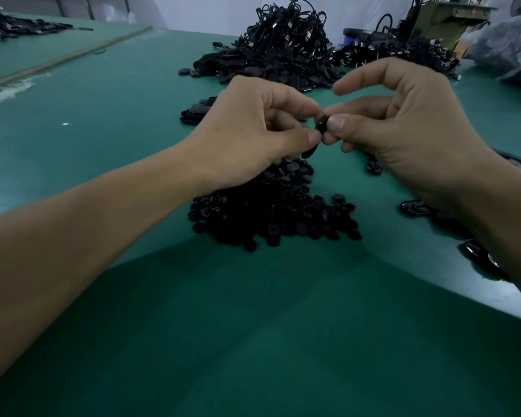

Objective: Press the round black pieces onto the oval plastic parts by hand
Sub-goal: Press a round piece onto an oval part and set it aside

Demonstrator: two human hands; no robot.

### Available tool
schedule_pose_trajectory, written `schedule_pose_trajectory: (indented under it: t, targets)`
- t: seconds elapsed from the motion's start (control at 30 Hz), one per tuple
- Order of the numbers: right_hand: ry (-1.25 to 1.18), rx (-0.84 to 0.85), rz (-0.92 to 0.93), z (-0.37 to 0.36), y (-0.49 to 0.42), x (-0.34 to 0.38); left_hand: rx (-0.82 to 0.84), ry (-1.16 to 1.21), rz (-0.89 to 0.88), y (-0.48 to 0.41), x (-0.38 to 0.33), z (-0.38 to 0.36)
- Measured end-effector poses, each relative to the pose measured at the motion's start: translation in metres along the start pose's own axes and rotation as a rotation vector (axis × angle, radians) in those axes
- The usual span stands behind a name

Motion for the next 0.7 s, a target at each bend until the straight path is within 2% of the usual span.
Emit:
schedule_pose_trajectory:
  t: [0.1, 0.17, 0.3, 0.43, 0.53, 0.7]
  targets:
    - [-0.083, -0.011, 0.01, -0.002, 0.0, 0.002, -0.034, -0.016, -0.012, 0.0, 0.0, 0.0]
    - [-0.057, 0.002, 0.009, -0.004, 0.001, 0.001, -0.081, -0.032, -0.007, 0.0, 0.002, 0.002]
    - [0.393, 0.06, 0.024, 0.0, 0.001, -0.004, -0.137, 0.002, 0.059, -0.001, 0.008, 0.006]
    - [0.623, 0.314, -0.185, 0.004, 0.004, -0.014, -0.166, 0.125, 0.135, 0.001, 0.013, 0.01]
    - [0.638, 0.401, -0.263, 0.005, 0.006, -0.015, -0.162, 0.189, 0.188, 0.003, 0.015, 0.009]
    - [0.575, 0.422, -0.27, 0.003, 0.005, -0.019, -0.191, 0.189, 0.223, 0.003, 0.018, 0.012]
Point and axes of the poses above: each hand's wrist, its own y-axis away from the middle knuckle, its own z-axis out of the back of the hand, x = y × z, the point moved 4 cm from there along -y, towards the middle knuckle, and after that the axes turned 7 degrees about -y, right-handed, at the moved point
